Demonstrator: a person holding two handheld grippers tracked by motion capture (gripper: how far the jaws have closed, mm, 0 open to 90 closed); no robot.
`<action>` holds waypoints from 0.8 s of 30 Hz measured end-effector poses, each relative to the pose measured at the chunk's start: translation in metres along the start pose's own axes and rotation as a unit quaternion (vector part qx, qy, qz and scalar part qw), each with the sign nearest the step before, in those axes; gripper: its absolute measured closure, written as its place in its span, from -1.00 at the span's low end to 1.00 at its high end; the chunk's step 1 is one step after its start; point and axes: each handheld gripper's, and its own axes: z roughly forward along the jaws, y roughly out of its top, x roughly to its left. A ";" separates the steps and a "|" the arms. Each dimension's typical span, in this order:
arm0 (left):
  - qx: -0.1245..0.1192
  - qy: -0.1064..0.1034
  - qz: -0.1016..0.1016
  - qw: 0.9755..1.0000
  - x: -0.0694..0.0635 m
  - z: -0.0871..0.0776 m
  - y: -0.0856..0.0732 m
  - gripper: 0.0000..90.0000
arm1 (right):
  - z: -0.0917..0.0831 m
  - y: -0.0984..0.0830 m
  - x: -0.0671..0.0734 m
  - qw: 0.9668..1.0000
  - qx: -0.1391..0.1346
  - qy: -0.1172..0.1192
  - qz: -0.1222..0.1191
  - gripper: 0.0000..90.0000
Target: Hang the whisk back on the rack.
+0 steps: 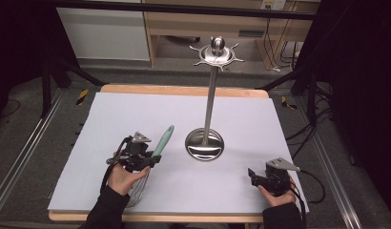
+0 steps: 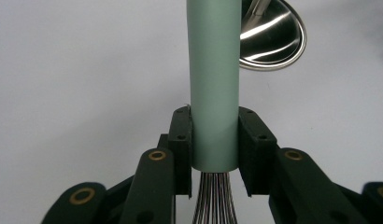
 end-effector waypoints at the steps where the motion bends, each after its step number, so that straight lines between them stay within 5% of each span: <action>1: -0.005 0.001 0.000 1.000 0.001 -0.003 0.000 0.53 | 0.000 0.000 0.000 1.000 0.000 0.000 0.000 -0.42; 14: -0.092 0.002 -0.014 0.996 0.006 -0.042 -0.004 0.53 | -0.002 0.001 0.001 1.000 -0.002 -0.001 -0.001 -0.43; 24: -0.128 0.004 -0.005 0.992 0.004 -0.057 0.000 0.53 | -0.001 0.002 0.002 1.000 -0.003 -0.001 -0.001 -0.43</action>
